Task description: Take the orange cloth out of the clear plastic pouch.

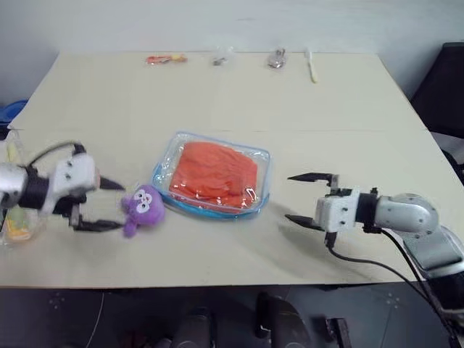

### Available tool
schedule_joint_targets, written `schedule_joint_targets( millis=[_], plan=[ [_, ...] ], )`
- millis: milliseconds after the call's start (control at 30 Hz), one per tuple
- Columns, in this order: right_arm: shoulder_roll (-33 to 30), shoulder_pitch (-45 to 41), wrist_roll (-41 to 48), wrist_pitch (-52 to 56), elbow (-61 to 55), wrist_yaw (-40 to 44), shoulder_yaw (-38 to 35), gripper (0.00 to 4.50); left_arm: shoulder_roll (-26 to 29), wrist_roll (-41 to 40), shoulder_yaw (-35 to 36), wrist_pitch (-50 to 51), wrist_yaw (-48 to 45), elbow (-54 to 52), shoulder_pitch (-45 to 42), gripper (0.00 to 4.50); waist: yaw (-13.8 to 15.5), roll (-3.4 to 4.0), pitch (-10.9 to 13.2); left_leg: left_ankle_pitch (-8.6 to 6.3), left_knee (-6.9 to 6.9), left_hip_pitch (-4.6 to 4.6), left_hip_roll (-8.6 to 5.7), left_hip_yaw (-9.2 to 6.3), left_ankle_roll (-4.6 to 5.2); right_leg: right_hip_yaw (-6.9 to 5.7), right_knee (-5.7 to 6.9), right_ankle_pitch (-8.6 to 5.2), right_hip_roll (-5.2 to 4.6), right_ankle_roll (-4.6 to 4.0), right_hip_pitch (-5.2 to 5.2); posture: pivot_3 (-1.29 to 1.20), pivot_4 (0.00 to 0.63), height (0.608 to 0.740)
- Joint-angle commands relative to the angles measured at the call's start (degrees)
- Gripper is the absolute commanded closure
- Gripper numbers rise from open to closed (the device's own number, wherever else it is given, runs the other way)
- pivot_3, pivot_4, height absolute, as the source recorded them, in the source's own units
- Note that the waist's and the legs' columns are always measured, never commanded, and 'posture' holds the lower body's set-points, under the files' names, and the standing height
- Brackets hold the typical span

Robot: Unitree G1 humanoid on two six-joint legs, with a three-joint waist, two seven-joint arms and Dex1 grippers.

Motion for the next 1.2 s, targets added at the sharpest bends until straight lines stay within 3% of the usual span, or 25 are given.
schedule_joint_targets(
  millis=[33,200,267,467,933,1033,1200],
  plan=[
    [-2.7,3.0,13.6,16.6,-13.5,-0.7,-5.1,0.00,-3.4,1.1,-6.5,-0.7,-1.8,-2.7,-8.9,0.01,0.4,0.04,0.0,0.00,0.03,0.01,-0.19,-0.02,0.01,0.00,0.04,0.00,-0.05,0.01,0.02,0.00,0.150,0.740],
    [0.7,2.4,21.7,29.5,-21.7,-8.9,-6.8,0.00,-11.6,11.7,-17.4,-12.0,-1.1,0.7,-16.2,0.01,0.1,0.01,-0.1,0.00,0.02,0.13,-0.46,0.00,0.01,0.07,0.17,0.01,-0.07,0.01,0.05,0.00,0.150,0.740],
    [2.4,1.7,22.7,32.3,-23.1,-12.1,-6.9,0.00,-13.2,18.2,-21.1,-23.2,0.2,5.4,-17.2,0.01,-0.2,0.01,-0.1,0.00,-0.01,0.10,-0.45,0.05,0.01,0.11,0.17,0.01,-0.04,0.01,-0.02,0.00,0.150,0.740],
    [4.9,2.0,22.9,37.0,-25.8,-17.1,-7.7,0.00,-15.9,27.9,-24.4,-39.5,6.0,17.6,-20.5,0.01,0.0,0.00,0.0,-0.01,-0.02,0.03,-0.48,0.08,0.03,0.10,0.14,0.01,-0.05,0.01,-0.10,0.00,0.150,0.740],
    [6.5,5.0,25.8,40.1,-30.3,-19.4,-8.7,0.00,-20.2,28.9,-22.3,-40.4,12.1,19.7,-19.9,0.01,0.1,-0.05,-0.1,-0.02,0.04,-0.02,-0.53,-0.02,0.10,0.05,0.15,0.02,-0.10,0.03,-0.09,0.00,0.150,0.740],
    [6.4,5.4,25.8,40.3,-30.6,-19.4,-8.6,0.00,-20.3,27.5,-21.5,-38.3,12.3,17.6,-18.6,0.59,0.2,-0.05,-0.1,-0.02,0.04,-0.02,-0.53,-0.02,0.10,0.06,0.15,0.02,-0.10,0.03,-0.09,0.00,0.150,0.740],
    [6.2,5.9,25.7,40.4,-30.9,-19.5,-8.7,0.00,-20.6,25.1,-19.5,-32.7,12.0,13.5,-16.6,2.10,0.2,-0.05,-0.1,-0.02,0.04,-0.02,-0.53,-0.03,0.10,0.06,0.15,0.02,-0.11,0.03,-0.09,0.00,0.150,0.740]
  ],
)
